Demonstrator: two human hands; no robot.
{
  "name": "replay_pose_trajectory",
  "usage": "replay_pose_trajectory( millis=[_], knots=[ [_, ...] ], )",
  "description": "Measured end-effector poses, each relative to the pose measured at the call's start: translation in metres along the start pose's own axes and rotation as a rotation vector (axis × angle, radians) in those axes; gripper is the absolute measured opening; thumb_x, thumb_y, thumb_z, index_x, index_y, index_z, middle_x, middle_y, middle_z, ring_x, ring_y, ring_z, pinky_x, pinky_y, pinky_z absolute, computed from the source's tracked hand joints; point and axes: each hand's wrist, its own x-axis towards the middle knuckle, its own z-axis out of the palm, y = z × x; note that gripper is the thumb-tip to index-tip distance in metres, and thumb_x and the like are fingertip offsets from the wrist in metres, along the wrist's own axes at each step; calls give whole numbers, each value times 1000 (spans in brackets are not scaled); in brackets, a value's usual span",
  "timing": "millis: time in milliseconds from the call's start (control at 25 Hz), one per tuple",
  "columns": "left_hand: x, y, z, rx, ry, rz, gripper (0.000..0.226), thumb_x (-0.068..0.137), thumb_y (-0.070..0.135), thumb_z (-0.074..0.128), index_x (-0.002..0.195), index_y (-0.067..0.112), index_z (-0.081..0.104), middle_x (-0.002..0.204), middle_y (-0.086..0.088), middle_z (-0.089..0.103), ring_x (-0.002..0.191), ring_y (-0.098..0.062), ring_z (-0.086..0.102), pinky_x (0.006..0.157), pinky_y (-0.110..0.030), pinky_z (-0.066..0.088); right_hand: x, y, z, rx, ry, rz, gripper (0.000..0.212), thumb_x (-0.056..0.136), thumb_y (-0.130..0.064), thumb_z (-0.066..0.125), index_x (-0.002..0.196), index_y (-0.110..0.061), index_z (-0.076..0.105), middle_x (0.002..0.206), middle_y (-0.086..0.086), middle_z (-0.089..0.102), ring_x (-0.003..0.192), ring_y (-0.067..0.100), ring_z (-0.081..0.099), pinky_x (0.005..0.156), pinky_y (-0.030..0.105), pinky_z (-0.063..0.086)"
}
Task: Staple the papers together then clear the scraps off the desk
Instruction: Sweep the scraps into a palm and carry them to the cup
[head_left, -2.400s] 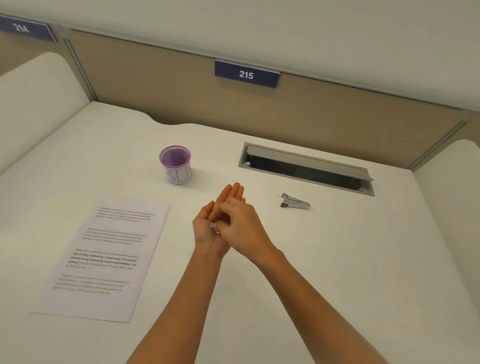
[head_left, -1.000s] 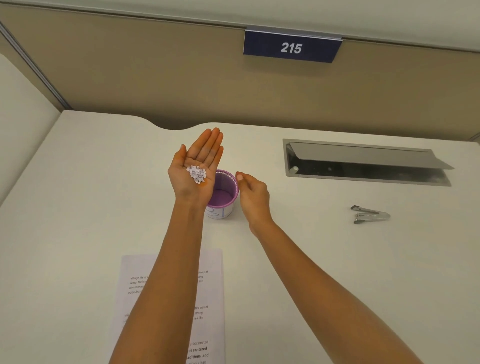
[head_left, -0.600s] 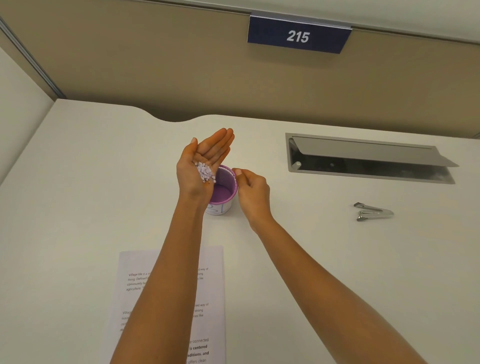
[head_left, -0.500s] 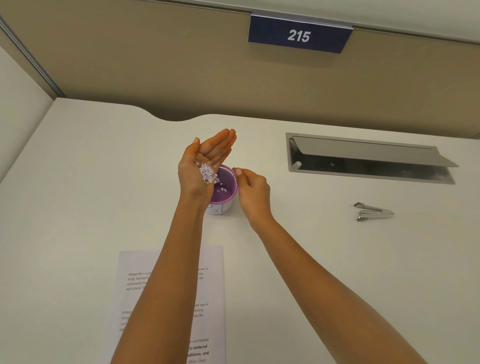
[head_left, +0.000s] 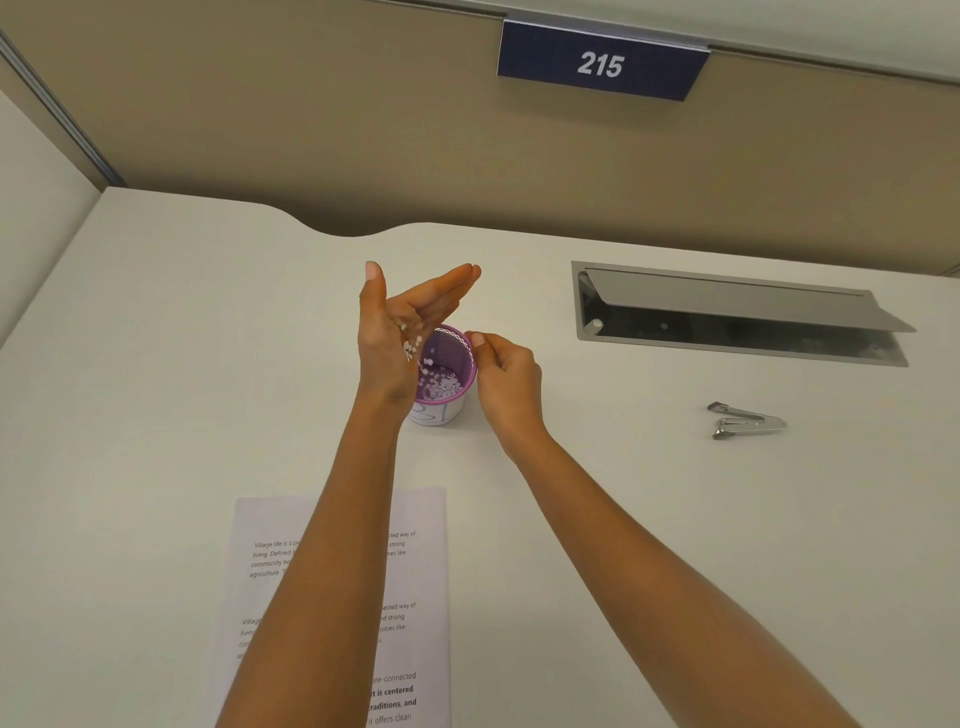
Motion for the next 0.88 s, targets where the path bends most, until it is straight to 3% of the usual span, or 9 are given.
replay_pose_trajectory(
  millis=[320, 440, 560, 720, 880],
  knots=[
    [-4, 6, 1, 116, 4, -1, 98, 84, 70, 0, 133, 10, 59, 138, -2, 60, 132, -16, 52, 119, -43, 29, 1, -1, -1, -13, 4, -17, 33, 101, -29, 46, 117, -10, 68, 113, 5, 71, 102, 20, 65, 90, 30, 53],
    [-5, 7, 2, 120, -10, -11, 119, 58, 98, 21, 137, 17, 56, 142, 3, 55, 134, -16, 49, 118, -40, 30, 3, -5, -6, -23, 1, -24, 30, 99, -25, 52, 121, -11, 66, 121, 5, 69, 110, 20, 63, 95, 27, 47],
    [-6, 10, 5, 115, -2, -13, 133, 42, 102, 29, 142, 16, 50, 146, 3, 52, 136, -17, 47, 118, -41, 28, 3, -9, -9, -53, 32, -75, 28, 97, -19, 56, 122, -13, 65, 127, 4, 65, 118, 21, 60, 98, 27, 45],
    [-8, 14, 8, 98, -1, -15, 137, 39, 102, 30, 145, 18, 45, 149, 4, 48, 138, -16, 45, 114, -35, 31, -13, -12, -9, -101, 90, -448, 27, 94, -10, 58, 119, -12, 67, 123, 6, 66, 115, 20, 59, 94, 13, 41],
    [-12, 18, 12, 83, -16, -36, 130, 41, 100, 29, 143, 22, 48, 145, 7, 52, 135, -17, 49, 106, -30, 39, -31, -14, 1, -136, 48, -730, 34, 88, -7, 61, 122, -10, 65, 116, 11, 62, 109, 22, 56, 96, 10, 40]
  ],
)
